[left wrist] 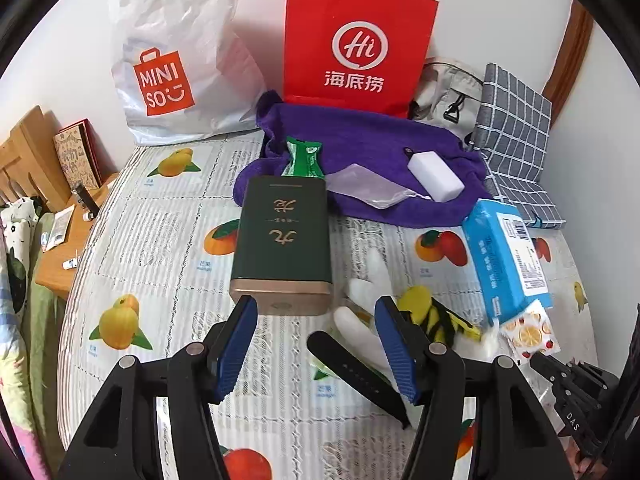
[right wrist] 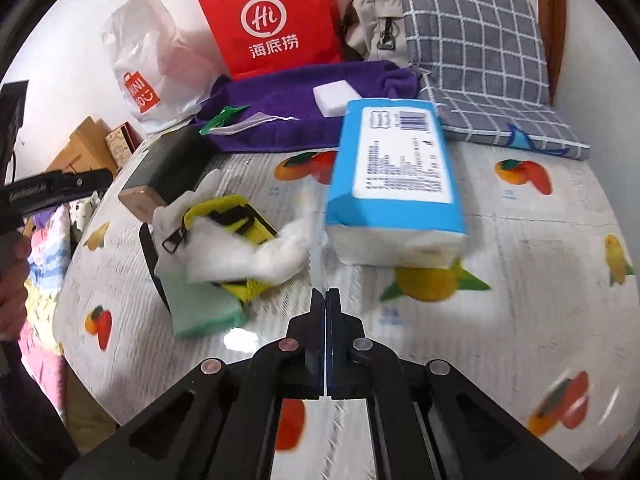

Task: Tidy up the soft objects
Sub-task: 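Close the right tool on the white orange-print snack packet and lift it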

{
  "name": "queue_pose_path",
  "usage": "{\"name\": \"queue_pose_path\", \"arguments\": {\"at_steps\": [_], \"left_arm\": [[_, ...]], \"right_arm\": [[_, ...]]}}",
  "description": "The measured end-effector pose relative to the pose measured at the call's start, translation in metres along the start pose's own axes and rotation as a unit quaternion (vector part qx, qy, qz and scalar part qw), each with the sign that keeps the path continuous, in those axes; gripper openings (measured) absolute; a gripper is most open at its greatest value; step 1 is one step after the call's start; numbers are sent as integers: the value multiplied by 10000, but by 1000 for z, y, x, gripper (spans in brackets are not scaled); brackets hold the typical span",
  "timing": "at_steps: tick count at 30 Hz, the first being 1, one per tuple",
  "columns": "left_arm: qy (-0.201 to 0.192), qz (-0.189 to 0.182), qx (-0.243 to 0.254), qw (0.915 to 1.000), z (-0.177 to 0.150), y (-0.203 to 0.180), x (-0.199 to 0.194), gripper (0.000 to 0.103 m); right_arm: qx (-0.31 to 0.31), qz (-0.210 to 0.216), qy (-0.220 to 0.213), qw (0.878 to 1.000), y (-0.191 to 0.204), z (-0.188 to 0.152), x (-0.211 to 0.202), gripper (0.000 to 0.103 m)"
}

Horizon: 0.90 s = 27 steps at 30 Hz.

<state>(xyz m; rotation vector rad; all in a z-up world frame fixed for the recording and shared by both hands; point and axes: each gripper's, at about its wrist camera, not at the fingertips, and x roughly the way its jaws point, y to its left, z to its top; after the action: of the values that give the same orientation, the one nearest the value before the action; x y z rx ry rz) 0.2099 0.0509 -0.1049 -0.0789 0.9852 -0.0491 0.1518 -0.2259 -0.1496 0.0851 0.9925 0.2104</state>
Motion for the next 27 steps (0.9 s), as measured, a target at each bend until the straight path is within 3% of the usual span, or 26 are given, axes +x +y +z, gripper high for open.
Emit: {"name": "queue_pose_path", "arguments": {"at_steps": [9, 14, 16, 18, 20, 22, 24, 27], "left_arm": [[-42, 21, 134, 9999, -14, -21, -17, 59], [7, 72, 147, 9999, -24, -27, -19, 59], [26, 95, 152, 9998, -28, -27, -20, 59], [50, 134, 133, 9998, -31, -27, -20, 59], [74, 175, 91, 9998, -33, -24, -20, 59], [97, 189, 44, 9998, -35, -22, -20, 59], [115, 209, 31, 9997, -37, -22, -19, 59], [137, 264, 58, 9995, -41, -23, -20, 59]], "right_arm": [[290, 650, 372, 9968, -24, -37, -21, 0], [168, 357, 603, 9974, -34, -55, -13, 9], [19, 192, 565, 9982, -37, -60, -12, 33], [-137, -8, 412, 9991, -38, -62, -13, 48], [-323, -37, 321, 9990, -36, -63, -14, 55], [-558, 100, 225, 9981, -29, -62, -12, 69], [-775, 128, 153, 9968, -22, -61, -6, 76], [-1193, 20, 146, 9928, -9, -59, 11, 77]]}}
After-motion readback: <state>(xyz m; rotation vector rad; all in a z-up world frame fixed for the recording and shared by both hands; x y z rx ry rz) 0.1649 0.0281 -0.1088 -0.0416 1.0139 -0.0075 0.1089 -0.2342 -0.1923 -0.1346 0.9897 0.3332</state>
